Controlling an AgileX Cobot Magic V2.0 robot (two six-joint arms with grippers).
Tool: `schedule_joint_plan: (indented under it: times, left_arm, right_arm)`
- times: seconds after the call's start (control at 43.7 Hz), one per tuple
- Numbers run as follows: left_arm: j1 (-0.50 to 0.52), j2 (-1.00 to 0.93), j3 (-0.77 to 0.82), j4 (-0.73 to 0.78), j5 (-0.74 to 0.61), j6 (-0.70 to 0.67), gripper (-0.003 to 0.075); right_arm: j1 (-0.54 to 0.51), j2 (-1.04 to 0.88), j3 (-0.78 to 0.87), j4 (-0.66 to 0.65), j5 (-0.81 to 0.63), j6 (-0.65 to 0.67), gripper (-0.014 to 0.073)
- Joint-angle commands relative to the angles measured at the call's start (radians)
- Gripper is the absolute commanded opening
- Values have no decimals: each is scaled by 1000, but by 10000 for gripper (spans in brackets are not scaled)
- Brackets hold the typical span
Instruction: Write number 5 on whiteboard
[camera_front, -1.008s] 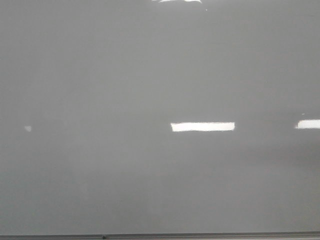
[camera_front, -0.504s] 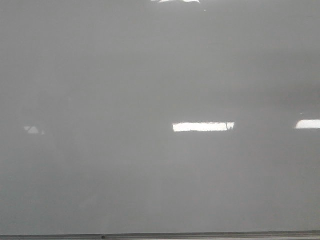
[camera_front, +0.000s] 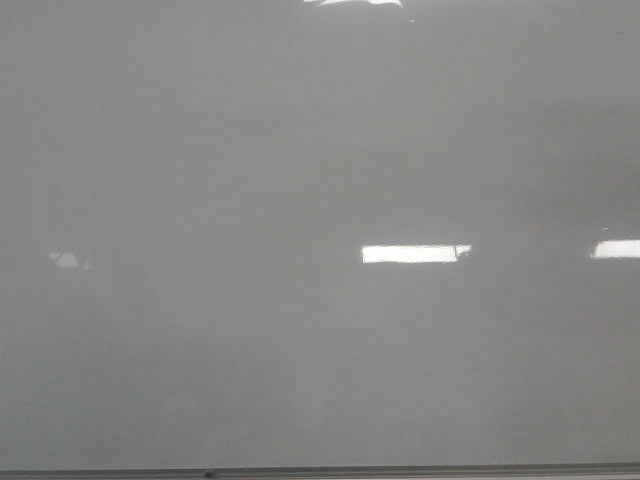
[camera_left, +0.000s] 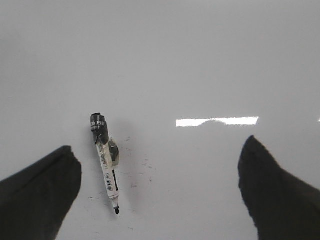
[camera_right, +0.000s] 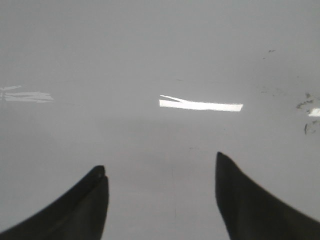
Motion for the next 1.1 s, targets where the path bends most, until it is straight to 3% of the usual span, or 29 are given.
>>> schedule_joint_plan:
  times: [0.0,0.183,0.435,0.825,1.077]
  left_arm:
    - [-6,16,-34,-5,-75,-8,677]
    - [-6,92,-36,-3,-75,-8,671]
    - [-2,473,-101,-43,-151,-14,671]
    - [164,844,-258,-50,-209,-14,671]
    - [182,999,-338,-26,-240,-3,671]
  right_arm:
    - [-2,15,-38,-2,-76,-11,559]
    - [-2,15,-38,-2,-76,-11,558]
    - [-2,15,-38,-2,-76,-11,558]
    - [-2,15,-38,-2,-74,-11,558]
    - [-2,15,-38,-2,-73,-11,558]
